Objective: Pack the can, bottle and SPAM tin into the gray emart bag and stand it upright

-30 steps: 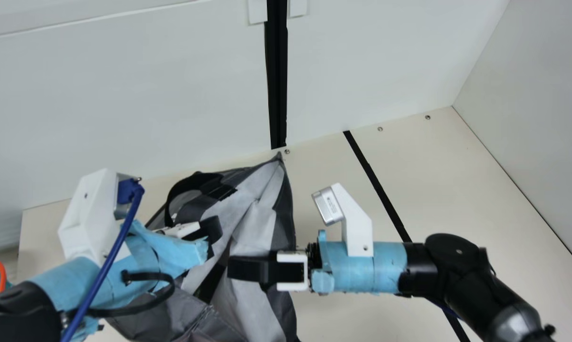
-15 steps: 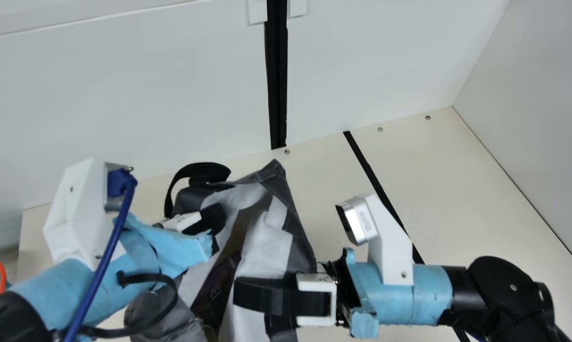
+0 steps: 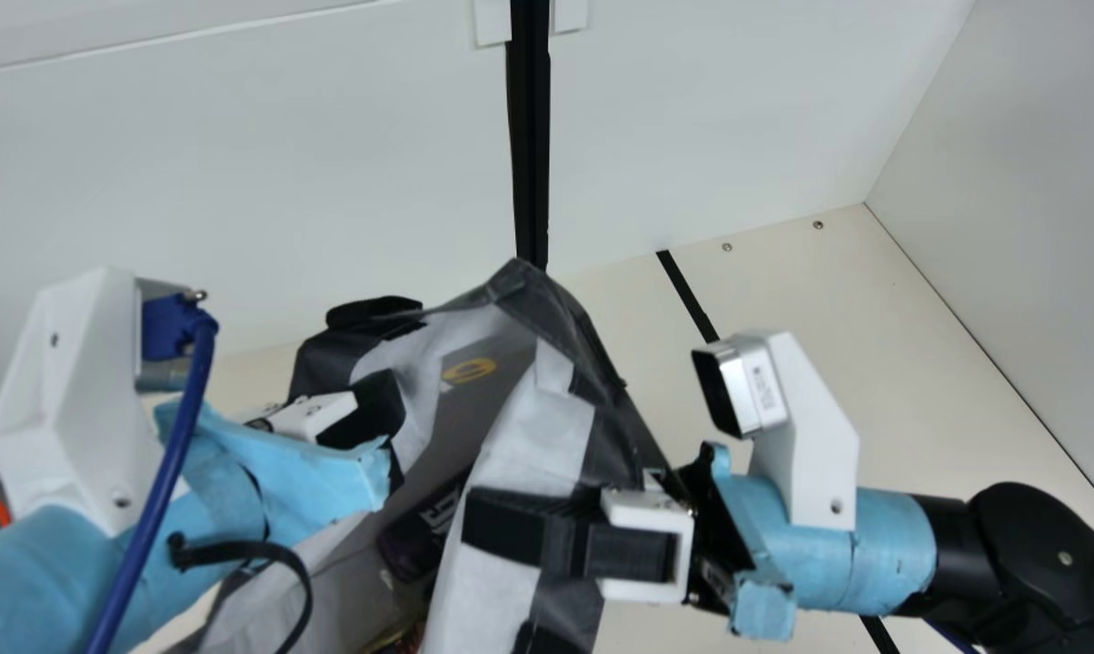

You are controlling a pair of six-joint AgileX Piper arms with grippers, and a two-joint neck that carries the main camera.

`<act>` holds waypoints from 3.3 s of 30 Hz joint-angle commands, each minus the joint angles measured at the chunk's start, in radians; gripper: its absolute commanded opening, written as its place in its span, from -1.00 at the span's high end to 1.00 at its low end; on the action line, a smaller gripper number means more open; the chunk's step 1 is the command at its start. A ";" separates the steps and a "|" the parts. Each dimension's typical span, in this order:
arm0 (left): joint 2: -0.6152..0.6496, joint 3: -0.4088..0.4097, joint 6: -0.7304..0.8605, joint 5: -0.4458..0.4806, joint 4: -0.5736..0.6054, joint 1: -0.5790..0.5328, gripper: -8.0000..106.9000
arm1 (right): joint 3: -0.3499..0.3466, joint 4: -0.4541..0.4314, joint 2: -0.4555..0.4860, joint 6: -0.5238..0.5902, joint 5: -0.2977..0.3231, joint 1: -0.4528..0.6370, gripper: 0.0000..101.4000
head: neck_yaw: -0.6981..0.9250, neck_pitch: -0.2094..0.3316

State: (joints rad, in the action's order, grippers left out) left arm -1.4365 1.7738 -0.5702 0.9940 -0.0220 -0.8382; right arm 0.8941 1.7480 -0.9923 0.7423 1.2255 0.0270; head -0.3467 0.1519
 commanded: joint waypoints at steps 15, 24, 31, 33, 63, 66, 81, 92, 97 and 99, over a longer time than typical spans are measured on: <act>-0.066 0.197 0.111 0.226 -0.035 -0.040 1.00 | 0.084 -0.020 -0.095 0.013 -0.006 0.174 1.00 | -0.002 0.023; -0.143 0.246 0.232 0.226 0.057 0.034 1.00 | 0.122 -0.077 -0.195 0.047 -0.006 0.224 1.00 | -0.002 0.023; -0.247 0.345 0.307 0.226 0.109 0.099 1.00 | 0.135 -0.107 -0.286 0.127 -0.006 0.211 1.00 | -0.002 0.023; -0.277 0.364 0.325 0.215 0.123 0.113 1.00 | 0.140 -0.113 -0.314 0.154 -0.006 0.205 1.00 | -0.002 0.023; -0.592 0.362 0.500 -0.084 0.307 0.217 1.00 | 0.238 -0.239 -0.625 0.411 -0.006 0.250 1.00 | -0.002 0.023; -0.607 0.372 0.503 -0.093 0.315 0.220 1.00 | 0.236 -0.241 -0.630 0.414 -0.006 0.254 1.00 | -0.002 0.023; -0.616 0.373 0.502 -0.103 0.325 0.222 1.00 | 0.234 -0.244 -0.630 0.417 -0.005 0.256 1.00 | -0.002 0.023; -0.572 0.306 0.505 -0.127 0.327 0.217 0.36 | 0.234 -0.244 -0.630 0.417 -0.005 0.256 1.00 | -0.002 0.023; -0.530 0.266 0.515 -0.152 0.333 0.220 0.07 | 0.234 -0.244 -0.630 0.417 -0.005 0.256 1.00 | -0.002 0.023; -0.502 0.245 0.520 -0.167 0.336 0.223 -0.05 | 0.234 -0.244 -0.630 0.417 -0.005 0.256 1.00 | -0.002 0.023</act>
State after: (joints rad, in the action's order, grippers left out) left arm -1.9570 2.0384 -0.0506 0.8336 0.3135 -0.6168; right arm 1.1285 1.5040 -1.6223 1.1590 1.2207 0.2829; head -0.3467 0.1519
